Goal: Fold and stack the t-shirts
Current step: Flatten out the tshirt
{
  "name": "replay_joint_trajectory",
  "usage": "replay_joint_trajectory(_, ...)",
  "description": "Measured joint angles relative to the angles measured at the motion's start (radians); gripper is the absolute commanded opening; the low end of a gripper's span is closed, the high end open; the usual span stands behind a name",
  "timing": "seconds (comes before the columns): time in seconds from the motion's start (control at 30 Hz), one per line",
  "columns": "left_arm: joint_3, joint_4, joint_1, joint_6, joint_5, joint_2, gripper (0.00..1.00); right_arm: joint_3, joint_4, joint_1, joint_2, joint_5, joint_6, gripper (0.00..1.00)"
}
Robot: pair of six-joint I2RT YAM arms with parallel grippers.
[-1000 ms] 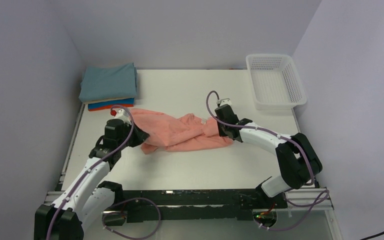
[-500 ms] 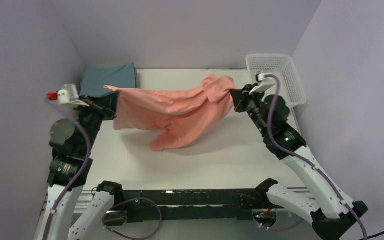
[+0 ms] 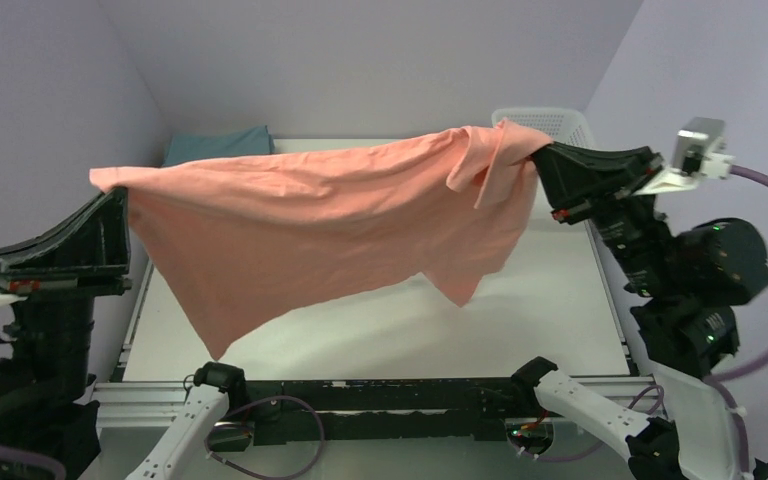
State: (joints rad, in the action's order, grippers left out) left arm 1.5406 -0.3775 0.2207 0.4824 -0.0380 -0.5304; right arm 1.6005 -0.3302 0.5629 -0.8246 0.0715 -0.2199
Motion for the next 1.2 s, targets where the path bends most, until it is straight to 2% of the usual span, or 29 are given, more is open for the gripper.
replay_joint_trajectory(0.23,-0.006,-0.011,0.000,-0.013,-0.024,-0.002,0.00,0.090,-0.042,0.000,-0.019,-0.002,0.000,0.00)
replay_joint_trajectory(0.37,-0.047,-0.008,0.000,-0.018,-0.094,-0.058,0.00,0.090,-0.065,0.000,-0.109,-0.117,0.003,0.00)
replay_joint_trajectory(0.5,-0.130,0.004,0.000,-0.017,-0.235,-0.224,0.00,-0.009,-0.031,-0.005,-0.246,-0.312,0.014,0.00)
replay_joint_trajectory(0.53,-0.157,0.006,0.000,-0.017,-0.273,-0.280,0.00,-0.043,-0.015,-0.009,-0.280,-0.352,0.015,0.04)
replay_joint_trajectory(0.57,-0.190,0.005,-0.003,-0.014,-0.308,-0.353,0.03,-0.085,0.002,-0.019,-0.322,-0.393,0.014,0.07)
replay_joint_trajectory(0.6,-0.215,0.002,-0.008,-0.007,-0.329,-0.418,0.13,-0.117,0.014,-0.031,-0.361,-0.419,0.009,0.11)
replay_joint_trajectory(0.63,-0.240,-0.002,-0.016,0.000,-0.342,-0.483,0.18,-0.155,0.031,-0.053,-0.423,-0.431,-0.001,0.22)
replay_joint_trajectory(0.67,-0.271,-0.002,-0.030,0.011,-0.348,-0.571,0.24,-0.187,0.040,-0.079,-0.491,-0.428,-0.017,0.47)
replay_joint_trajectory(0.7,-0.301,-0.003,-0.046,0.024,-0.349,-0.671,0.42,-0.212,0.050,-0.106,-0.560,-0.417,-0.035,0.72)
replay_joint_trajectory(0.73,-0.319,-0.009,-0.061,0.031,-0.348,-0.742,0.66,-0.234,0.063,-0.137,-0.641,-0.391,-0.056,0.94)
replay_joint_trajectory(0.77,-0.336,-0.024,-0.081,0.044,-0.342,-0.837,0.90,-0.249,0.074,-0.166,-0.723,-0.363,-0.076,0.99)
replay_joint_trajectory(0.8,-0.343,-0.046,-0.101,0.053,-0.332,-0.915,0.99,-0.260,0.077,-0.190,-0.799,-0.336,-0.095,1.00)
replay_joint_trajectory(0.87,-0.346,-0.097,-0.140,0.082,-0.309,-1.046,0.99,-0.275,0.076,-0.222,-0.916,-0.293,-0.114,1.00)
replay_joint_trajectory(0.93,-0.346,-0.128,-0.166,0.092,-0.297,-1.101,0.99,-0.298,0.067,-0.242,-0.975,-0.271,-0.127,1.00)
replay_joint_trajectory(1.03,-0.345,-0.133,-0.177,0.096,-0.272,-1.092,1.00,-0.344,0.067,-0.243,-0.958,-0.267,-0.140,1.00)
replay_joint_trajectory(1.2,-0.350,-0.096,-0.168,0.098,-0.185,-1.041,0.99,-0.409,0.098,-0.238,-0.802,-0.266,-0.156,1.00)
